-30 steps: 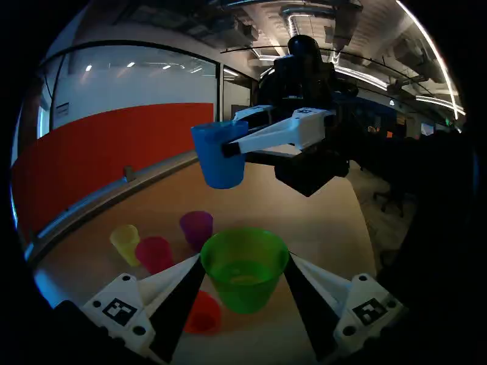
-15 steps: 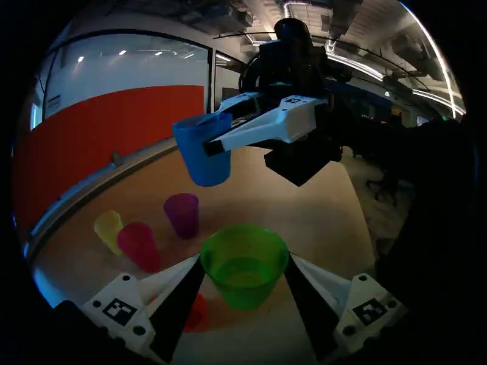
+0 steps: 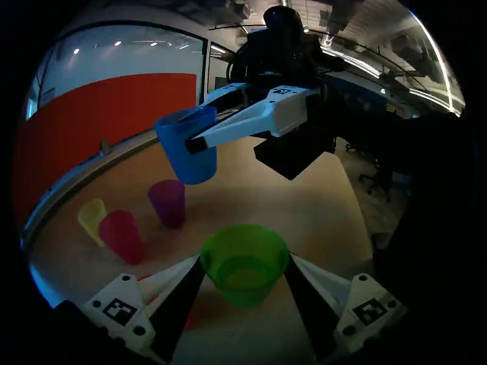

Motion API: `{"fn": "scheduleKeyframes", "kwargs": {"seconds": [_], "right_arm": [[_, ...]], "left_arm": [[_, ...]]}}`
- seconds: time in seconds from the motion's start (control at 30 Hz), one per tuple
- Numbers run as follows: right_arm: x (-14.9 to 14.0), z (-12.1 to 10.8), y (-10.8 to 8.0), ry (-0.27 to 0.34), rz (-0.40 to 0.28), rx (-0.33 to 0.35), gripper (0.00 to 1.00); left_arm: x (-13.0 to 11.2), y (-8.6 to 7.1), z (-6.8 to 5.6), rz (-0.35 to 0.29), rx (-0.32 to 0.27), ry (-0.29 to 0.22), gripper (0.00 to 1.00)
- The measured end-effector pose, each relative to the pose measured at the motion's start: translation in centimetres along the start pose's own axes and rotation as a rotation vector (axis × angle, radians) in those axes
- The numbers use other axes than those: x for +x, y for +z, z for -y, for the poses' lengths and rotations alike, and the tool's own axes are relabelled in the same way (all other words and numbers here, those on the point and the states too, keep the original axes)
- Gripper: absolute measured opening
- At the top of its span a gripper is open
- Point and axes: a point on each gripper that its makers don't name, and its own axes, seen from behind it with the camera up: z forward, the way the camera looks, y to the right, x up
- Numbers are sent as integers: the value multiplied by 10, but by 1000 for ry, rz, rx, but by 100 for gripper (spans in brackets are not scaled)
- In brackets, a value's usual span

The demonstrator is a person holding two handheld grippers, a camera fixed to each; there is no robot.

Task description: Pour water

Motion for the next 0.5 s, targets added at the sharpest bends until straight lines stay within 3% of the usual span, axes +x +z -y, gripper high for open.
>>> {"fn": "scheduleKeyframes", "kwargs": {"seconds": [0.5], "right_arm": [[-20,-2,4,-5,40,9,89]], "left_arm": [[-21,19,-8,77,-29,26,87]]}}
